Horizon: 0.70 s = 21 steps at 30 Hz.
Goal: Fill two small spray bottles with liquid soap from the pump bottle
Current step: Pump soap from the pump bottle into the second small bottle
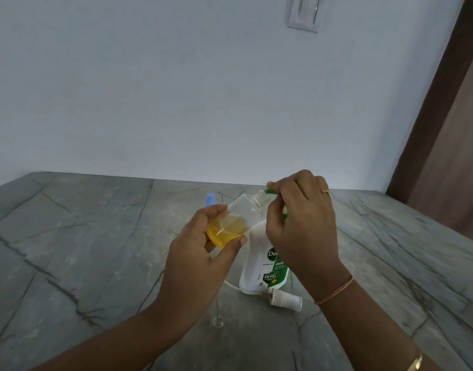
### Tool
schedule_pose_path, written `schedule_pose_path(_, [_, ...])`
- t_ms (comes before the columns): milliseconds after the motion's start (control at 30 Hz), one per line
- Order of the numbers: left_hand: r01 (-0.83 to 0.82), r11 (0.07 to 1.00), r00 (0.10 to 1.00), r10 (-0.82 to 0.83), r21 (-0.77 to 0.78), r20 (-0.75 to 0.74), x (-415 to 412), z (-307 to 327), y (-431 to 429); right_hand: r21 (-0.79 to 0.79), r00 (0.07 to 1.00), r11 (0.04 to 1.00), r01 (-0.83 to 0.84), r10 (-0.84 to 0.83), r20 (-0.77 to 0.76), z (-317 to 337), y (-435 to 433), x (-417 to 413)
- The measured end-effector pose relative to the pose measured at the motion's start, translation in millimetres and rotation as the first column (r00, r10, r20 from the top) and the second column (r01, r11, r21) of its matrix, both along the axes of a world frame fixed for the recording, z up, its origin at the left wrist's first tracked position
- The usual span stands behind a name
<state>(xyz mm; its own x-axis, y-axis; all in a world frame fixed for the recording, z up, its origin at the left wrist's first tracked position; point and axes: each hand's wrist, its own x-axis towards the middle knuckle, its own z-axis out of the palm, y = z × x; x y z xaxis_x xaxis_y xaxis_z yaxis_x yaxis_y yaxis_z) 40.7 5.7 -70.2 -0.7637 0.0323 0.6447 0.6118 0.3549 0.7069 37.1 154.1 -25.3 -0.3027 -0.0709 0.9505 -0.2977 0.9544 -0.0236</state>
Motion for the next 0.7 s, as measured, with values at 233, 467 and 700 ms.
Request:
schedule_pose_path(233, [-0.005,1.0,1.0,0.005,0.001,-0.015,1.7,0.8,0.5,-0.036,0.999,0.999,0.019,-0.02,-0.042,-7.2,-3.2,-0.5])
schedule_pose_path(467, [-0.003,1.0,1.0,0.003,-0.003,0.0,0.9,-0.9,0.5,-0.046,0.999,0.999,0.012,-0.014,-0.045,-14.2,-5.3,-1.6])
schedule_pose_path(700, [-0.014,1.0,1.0,0.013,-0.006,-0.015,-0.3,-0.4,-0.3,-0.016,0.999,1.0,0.023,-0.022,0.025,-0.4,-1.7,2.2])
